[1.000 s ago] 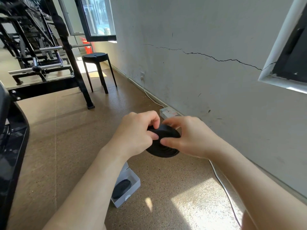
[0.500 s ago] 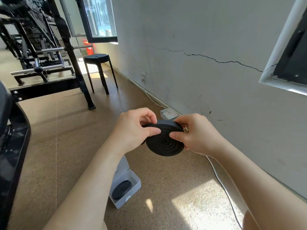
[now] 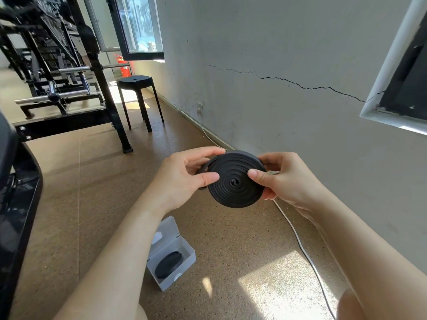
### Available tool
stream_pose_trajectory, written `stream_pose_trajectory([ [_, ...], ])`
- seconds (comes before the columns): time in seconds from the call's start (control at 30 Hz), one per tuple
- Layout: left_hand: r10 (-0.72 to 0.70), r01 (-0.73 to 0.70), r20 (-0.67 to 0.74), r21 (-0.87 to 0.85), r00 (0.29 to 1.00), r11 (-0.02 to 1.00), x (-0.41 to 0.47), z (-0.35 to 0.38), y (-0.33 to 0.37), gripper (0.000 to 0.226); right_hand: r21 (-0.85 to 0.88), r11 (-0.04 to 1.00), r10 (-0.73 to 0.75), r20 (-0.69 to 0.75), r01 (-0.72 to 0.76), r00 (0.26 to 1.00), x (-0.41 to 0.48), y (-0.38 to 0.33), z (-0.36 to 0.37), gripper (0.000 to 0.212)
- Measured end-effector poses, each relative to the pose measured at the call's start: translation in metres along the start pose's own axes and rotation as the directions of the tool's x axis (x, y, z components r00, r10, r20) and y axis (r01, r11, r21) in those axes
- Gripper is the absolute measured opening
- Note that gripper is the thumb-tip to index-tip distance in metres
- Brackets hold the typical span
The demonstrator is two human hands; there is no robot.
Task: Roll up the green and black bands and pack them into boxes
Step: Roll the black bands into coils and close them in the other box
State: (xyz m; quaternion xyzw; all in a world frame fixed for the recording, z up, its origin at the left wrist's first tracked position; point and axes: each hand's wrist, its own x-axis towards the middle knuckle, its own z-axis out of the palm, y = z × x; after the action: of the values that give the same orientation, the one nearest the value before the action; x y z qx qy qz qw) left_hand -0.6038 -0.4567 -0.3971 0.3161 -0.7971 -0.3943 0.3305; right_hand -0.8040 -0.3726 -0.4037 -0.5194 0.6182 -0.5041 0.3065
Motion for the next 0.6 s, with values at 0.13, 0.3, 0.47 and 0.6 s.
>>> stream_pose_trajectory([
  [0.13,-0.048,0.001,-0.191,-0.240,0.980,0.971,0.0022,0.0029,0.0008,0.021,0.098,0.995,0.012,0.020,-0.014,1.000,-0.0005,-0.0005,-0.0037,0.011],
  [0.3,-0.150,0.081,-0.162,-0.372,0.975,0.925,0.0051,0.0021,0.0003,0.016,0.119,0.993,0.017,0.029,-0.020,0.999,-0.0009,-0.0007,-0.0009,0.011],
  [0.47,-0.191,0.099,-0.169,-0.441,0.967,0.892,0.0051,0.0005,-0.0010,0.021,0.179,0.983,0.036,0.035,-0.042,0.999,-0.0006,-0.0011,0.0002,0.013],
  [0.6,-0.149,0.077,-0.109,-0.490,0.983,0.868,0.0004,0.0080,0.0034,0.042,0.309,0.949,0.082,-0.032,-0.069,0.996,0.0009,-0.0006,-0.0003,0.010],
])
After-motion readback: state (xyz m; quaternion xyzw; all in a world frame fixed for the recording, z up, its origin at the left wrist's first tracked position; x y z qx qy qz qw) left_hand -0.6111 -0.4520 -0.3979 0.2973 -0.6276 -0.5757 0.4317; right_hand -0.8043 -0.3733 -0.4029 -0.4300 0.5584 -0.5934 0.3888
